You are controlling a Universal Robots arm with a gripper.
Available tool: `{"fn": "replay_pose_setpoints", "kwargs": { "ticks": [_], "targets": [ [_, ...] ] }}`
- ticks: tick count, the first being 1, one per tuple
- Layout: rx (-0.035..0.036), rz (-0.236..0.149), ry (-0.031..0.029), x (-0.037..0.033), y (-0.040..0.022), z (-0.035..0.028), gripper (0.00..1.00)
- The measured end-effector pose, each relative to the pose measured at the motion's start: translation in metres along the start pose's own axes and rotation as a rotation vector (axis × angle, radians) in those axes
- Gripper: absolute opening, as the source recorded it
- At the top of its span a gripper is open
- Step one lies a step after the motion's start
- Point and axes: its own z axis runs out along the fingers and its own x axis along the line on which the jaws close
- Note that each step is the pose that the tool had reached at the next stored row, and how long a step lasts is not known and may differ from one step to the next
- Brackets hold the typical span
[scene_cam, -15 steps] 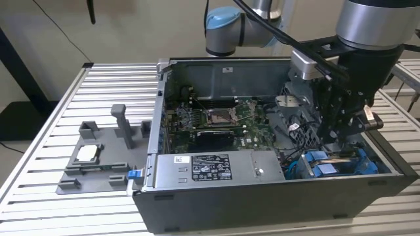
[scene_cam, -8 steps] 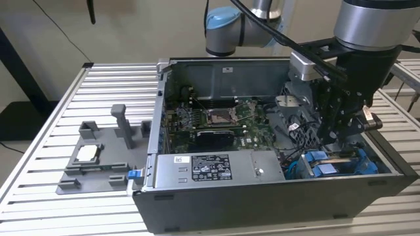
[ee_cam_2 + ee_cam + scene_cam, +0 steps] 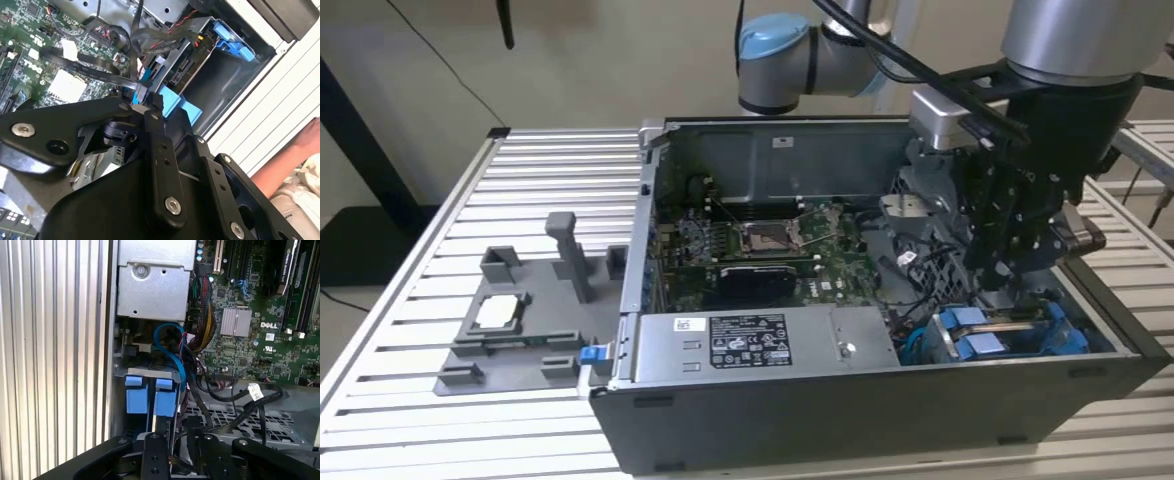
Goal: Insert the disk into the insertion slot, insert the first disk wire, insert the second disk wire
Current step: 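Insert the second disk wire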
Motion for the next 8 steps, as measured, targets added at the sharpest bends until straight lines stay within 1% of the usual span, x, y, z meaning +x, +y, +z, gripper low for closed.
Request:
{"fn": "replay_pose_setpoints", "kwargs": {
  "ticks": [1, 3, 5, 8],
  "targets": [
    [0.0005, 0.000, 0.0001, -0.0003, 0.0006, -0.0012, 0.31],
    [0.0006, 0.000, -0.0005, -0.0009, 0.0019, -0.0054, 0.31],
    [0.0013, 0.000, -0.0006, -0.0033, 0.0046, -0.0077, 0.31],
    [0.0050, 0.000, -0.0001, -0.0153, 0.0071, -0.0087, 0.31]
  ]
}}
